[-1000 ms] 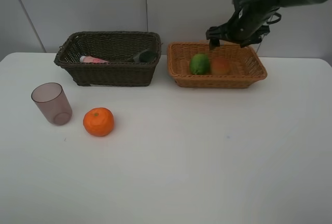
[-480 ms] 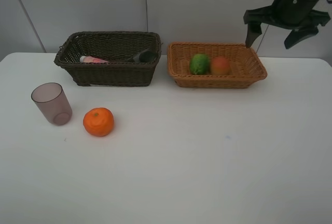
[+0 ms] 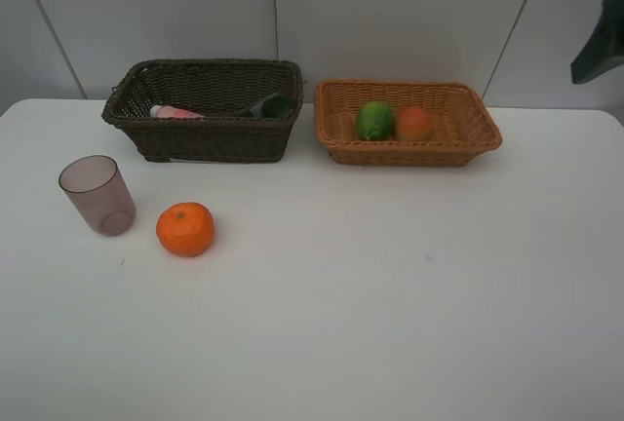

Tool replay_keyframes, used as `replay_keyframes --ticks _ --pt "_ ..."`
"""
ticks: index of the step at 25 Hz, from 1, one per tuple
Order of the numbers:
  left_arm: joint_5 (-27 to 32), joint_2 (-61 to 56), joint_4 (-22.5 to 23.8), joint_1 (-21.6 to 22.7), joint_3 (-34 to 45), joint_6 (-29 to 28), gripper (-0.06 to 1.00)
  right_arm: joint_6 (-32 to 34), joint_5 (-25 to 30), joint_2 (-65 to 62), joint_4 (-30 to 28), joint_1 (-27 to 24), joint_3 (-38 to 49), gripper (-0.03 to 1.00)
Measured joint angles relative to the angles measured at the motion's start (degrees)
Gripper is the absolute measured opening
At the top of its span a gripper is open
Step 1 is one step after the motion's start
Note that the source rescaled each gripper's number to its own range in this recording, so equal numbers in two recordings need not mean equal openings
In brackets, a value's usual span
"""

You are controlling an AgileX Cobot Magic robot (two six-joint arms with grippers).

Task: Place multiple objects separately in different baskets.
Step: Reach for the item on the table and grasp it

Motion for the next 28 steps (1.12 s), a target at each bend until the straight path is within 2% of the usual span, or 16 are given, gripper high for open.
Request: replay_keyframes --ticks 6,13,21,28 --pt "0.0 0.0 0.0 0.0 0.0 0.0 0.92 -7.61 0.66 -18.71 6.16 0.0 7.88 0.94" --pt "0.0 0.0 0.0 0.0 0.0 0.0 0.92 -8.29 1.32 -39.46 6.29 0.0 15.72 0.94" --pt "0.0 0.0 0.0 0.0 0.0 0.0 0.92 -8.29 1.15 -57.22 6.24 0.0 24.17 0.94" --pt "0.0 0.0 0.0 0.0 0.0 0.0 0.92 -8.29 -0.46 -63.29 5.76 0.0 30.66 0.94"
